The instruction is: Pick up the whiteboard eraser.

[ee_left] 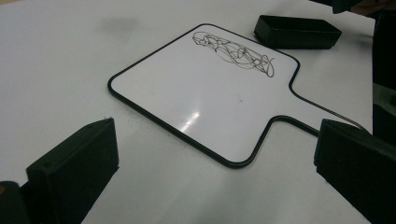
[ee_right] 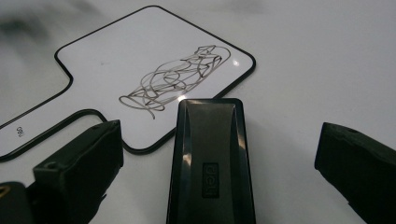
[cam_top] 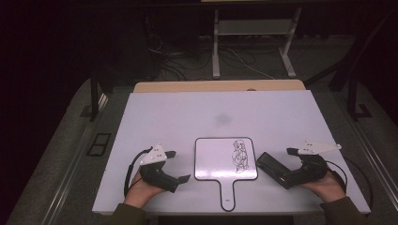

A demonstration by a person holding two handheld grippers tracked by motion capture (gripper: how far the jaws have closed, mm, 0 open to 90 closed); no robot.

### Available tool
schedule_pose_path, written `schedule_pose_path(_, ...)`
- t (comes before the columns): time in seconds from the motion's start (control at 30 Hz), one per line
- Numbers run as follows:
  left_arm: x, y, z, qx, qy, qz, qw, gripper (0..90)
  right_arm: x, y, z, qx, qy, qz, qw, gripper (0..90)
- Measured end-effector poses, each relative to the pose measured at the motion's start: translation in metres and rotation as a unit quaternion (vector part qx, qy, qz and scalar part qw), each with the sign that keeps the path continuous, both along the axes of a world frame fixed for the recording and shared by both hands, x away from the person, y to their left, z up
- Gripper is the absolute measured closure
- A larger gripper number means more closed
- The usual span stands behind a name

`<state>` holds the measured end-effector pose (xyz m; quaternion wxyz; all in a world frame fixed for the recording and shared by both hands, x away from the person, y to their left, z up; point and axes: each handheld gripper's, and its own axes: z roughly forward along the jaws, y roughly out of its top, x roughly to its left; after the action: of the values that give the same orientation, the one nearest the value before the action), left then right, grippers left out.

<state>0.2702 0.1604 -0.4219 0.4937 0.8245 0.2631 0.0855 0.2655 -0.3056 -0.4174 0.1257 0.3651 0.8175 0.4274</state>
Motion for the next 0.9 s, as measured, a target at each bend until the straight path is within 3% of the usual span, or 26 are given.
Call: schedule_pose_path(0.9,-0.001,-0.001,-0.001,0.01,-0.001,-0.002,1.0,0.0,0.004,0.011,-0.01,-0.056,0.042,0.007,0.9976,0.0)
